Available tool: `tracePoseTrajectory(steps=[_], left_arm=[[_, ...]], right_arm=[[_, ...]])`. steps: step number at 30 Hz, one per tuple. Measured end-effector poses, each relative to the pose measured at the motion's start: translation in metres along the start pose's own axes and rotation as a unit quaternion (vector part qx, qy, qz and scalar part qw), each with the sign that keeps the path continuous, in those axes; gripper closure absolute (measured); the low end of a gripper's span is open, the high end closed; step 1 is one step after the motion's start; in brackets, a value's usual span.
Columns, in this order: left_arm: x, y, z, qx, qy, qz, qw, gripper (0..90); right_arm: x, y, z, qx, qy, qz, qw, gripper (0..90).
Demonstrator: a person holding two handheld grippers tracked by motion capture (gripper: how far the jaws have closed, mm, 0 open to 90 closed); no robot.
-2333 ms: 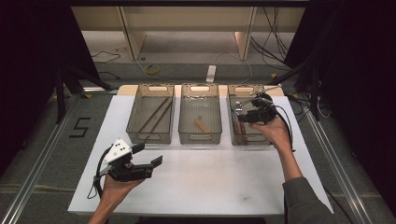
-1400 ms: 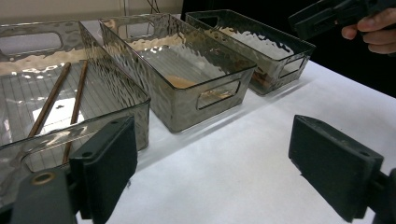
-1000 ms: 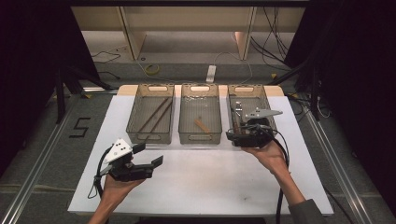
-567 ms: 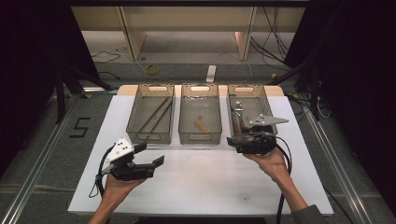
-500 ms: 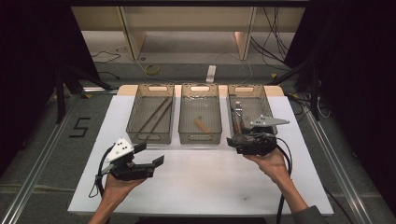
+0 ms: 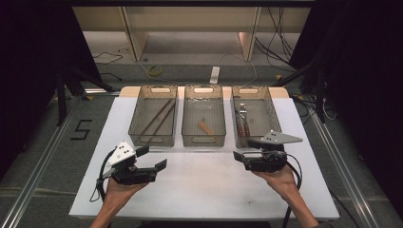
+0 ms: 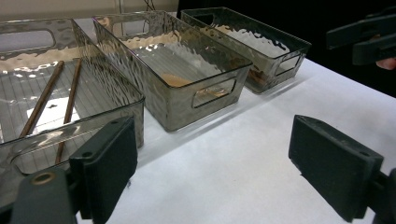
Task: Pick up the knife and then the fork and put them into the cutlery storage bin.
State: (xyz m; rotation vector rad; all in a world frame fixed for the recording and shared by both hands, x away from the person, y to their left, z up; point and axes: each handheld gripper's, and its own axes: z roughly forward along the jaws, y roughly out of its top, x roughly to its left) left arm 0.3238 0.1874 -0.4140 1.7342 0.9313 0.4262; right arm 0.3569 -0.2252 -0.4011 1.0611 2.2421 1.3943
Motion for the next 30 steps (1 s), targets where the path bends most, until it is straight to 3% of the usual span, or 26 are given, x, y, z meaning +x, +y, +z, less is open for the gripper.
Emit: tracePoseTrajectory(steps=[17,21,30], left_arm=[[-0.001,0.0,0.001,0.005,-0.013,-0.003,0.9999,15.0],[-0.001,0.0,0.002,0.006,-0.017,-0.003,0.9998,15.0],[-0.001,-0.001,0.003,0.01,-0.025,-0.005,0.9996,15.1]], right_arm=[[0.011,-0.026,-0.013,-0.028,0.017,-0.001,0.9995,25.6],[0.013,-0.03,-0.018,-0.045,0.016,0.0,0.9988,24.9],[0.013,-0.039,-0.025,-0.051,0.009,0.005,0.9986,19.0]])
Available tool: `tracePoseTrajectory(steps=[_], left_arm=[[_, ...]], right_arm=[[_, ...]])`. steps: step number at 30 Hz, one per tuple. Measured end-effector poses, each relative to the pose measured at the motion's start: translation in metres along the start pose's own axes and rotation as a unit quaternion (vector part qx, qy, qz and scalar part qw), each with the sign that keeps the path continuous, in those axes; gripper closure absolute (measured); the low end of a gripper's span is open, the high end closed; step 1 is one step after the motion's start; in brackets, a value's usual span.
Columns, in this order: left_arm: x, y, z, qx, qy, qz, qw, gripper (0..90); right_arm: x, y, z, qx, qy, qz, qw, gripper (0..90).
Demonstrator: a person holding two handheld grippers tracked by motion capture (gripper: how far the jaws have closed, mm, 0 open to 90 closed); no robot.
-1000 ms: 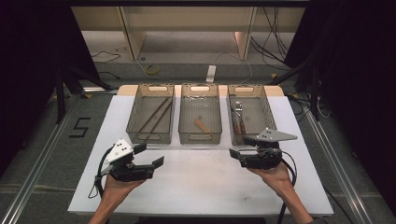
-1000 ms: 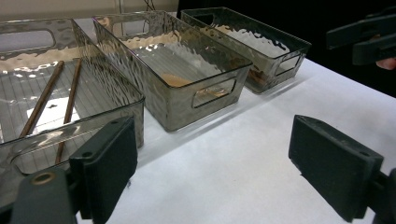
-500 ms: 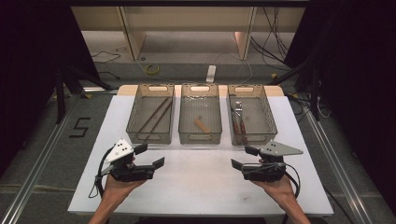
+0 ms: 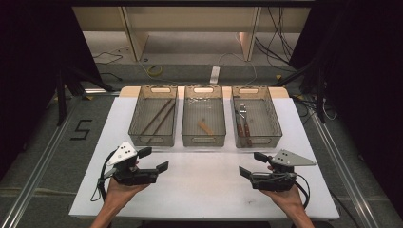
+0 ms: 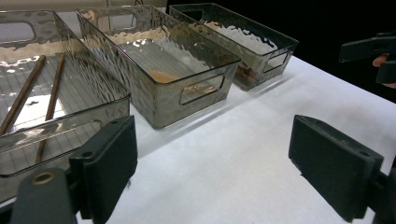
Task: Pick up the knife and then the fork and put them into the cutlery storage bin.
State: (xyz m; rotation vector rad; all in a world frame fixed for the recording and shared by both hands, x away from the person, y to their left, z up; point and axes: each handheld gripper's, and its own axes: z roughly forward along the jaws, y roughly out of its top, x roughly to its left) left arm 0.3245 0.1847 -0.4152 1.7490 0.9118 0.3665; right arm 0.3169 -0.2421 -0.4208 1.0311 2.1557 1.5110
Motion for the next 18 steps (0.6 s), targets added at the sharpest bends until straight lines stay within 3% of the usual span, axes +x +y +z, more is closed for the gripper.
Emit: tracePoseTrajectory(steps=[18], left_arm=[[-0.0018,-0.0008,0.0004,0.005,-0.005,0.001,1.0,15.0]], right_arm=[[0.005,-0.0077,-0.0063,0.0,-0.01,-0.002,0.9999,16.7]])
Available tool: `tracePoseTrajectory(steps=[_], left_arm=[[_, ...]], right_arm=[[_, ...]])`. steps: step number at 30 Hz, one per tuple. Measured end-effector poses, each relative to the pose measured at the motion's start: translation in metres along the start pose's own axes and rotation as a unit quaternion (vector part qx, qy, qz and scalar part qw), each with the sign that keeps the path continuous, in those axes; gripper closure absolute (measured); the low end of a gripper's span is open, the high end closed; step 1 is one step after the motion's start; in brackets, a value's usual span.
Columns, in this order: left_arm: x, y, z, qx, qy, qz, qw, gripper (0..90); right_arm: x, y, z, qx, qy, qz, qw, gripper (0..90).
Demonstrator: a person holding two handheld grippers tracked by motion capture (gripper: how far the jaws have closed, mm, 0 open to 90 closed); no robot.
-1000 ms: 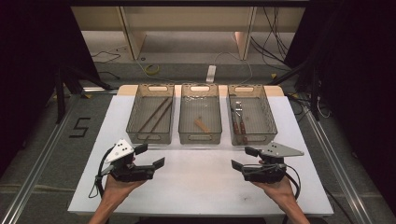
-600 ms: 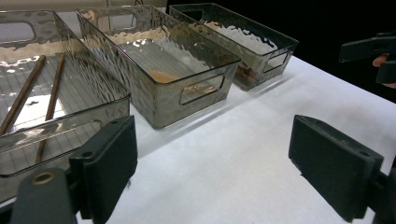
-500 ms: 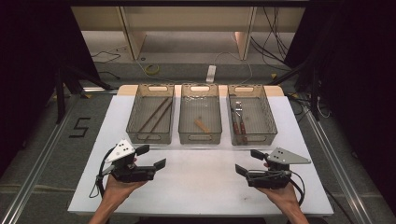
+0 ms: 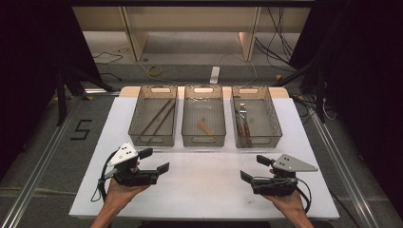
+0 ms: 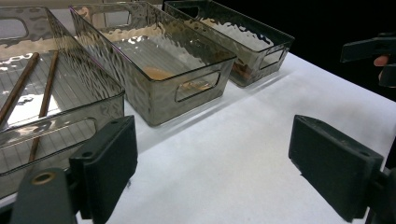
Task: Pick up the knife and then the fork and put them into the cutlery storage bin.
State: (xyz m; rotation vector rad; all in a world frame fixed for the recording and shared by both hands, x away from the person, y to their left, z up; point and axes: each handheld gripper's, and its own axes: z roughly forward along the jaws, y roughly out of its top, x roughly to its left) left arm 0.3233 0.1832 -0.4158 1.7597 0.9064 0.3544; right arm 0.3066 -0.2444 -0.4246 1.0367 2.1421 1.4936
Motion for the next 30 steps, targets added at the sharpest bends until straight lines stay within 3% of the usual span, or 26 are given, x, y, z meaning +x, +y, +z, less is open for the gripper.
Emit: tracePoseTrajectory(steps=[30], left_arm=[[-0.0003,0.0001,0.001,0.001,0.001,0.001,1.0,15.0]], right_arm=[[-0.0013,0.0004,-0.0012,-0.002,-0.003,-0.002,1.0,17.0]])
